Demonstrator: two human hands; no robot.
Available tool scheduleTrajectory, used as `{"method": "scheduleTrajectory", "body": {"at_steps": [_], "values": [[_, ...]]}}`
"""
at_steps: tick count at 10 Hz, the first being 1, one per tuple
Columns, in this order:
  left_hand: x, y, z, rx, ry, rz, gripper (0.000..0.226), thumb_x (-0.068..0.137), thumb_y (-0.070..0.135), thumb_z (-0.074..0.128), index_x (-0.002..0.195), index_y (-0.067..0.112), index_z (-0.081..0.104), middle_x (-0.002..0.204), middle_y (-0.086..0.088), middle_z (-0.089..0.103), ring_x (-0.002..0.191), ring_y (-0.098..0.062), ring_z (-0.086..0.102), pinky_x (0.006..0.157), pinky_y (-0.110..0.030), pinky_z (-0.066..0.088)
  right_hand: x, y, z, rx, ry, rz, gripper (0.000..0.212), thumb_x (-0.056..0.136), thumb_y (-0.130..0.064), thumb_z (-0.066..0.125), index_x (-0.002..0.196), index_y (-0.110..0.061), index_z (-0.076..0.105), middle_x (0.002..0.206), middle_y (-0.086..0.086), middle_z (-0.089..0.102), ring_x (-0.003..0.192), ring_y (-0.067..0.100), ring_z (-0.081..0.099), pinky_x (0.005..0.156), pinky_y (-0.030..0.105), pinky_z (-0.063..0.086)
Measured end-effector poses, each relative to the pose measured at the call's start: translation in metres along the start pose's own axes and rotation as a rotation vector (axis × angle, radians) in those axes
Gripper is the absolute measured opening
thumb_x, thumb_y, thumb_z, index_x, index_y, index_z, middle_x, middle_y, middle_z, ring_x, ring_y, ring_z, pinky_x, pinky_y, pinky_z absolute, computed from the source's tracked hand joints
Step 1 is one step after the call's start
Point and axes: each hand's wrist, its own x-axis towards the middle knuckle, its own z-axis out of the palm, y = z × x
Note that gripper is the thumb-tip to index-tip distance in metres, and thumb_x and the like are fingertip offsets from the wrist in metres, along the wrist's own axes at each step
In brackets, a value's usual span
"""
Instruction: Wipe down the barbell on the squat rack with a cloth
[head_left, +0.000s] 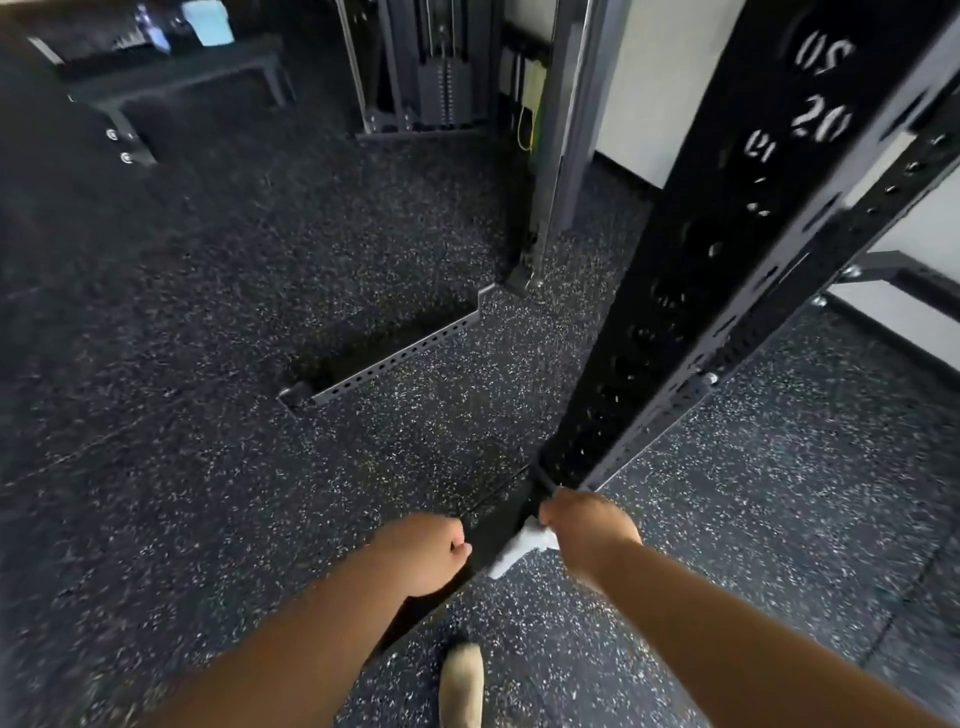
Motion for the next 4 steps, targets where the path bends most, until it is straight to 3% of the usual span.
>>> {"method": "scheduleTrajectory", "body": {"at_steps": [2,3,4], "values": [[0.047,-0.013,-0.016,-0.025,-0.055,0.014,0.032,0.108,0.044,0.044,0.122,0.022,0.063,0.086,0.003,0.065,0.067,-0.015,0.052,0.058,-0.032,0.037,0.062,-0.011,0.000,-0.033,-0.078,0.029,0.056,0.093,0.011,0.054,0.140,-0.020,0.052,0.139,0.005,0.056,0.119,0.028,0.067,0.098,0.044,0.061],[0.064,-0.017,-0.023,-0.003,-0.063,0.046,0.033,0.107,0.042,0.046,0.125,0.020,0.064,0.087,0.003,0.067,0.070,-0.017,0.058,0.063,-0.033,0.043,0.076,-0.008,0.013,-0.011,-0.112,0.032,0.067,0.094,0.005,0.053,0.154,-0.019,0.034,0.164,0.002,0.030,0.133,0.026,0.060,0.105,0.046,0.057],[0.075,-0.017,-0.020,0.025,-0.076,0.056,0.034,0.106,0.043,0.047,0.124,0.021,0.065,0.097,0.002,0.071,0.077,-0.017,0.064,0.069,-0.033,0.050,0.079,-0.002,0.029,0.046,-0.166,0.057,0.088,0.092,0.007,0.052,0.160,-0.033,0.013,0.170,-0.020,-0.003,0.122,0.026,0.067,0.101,0.048,0.059]]}}
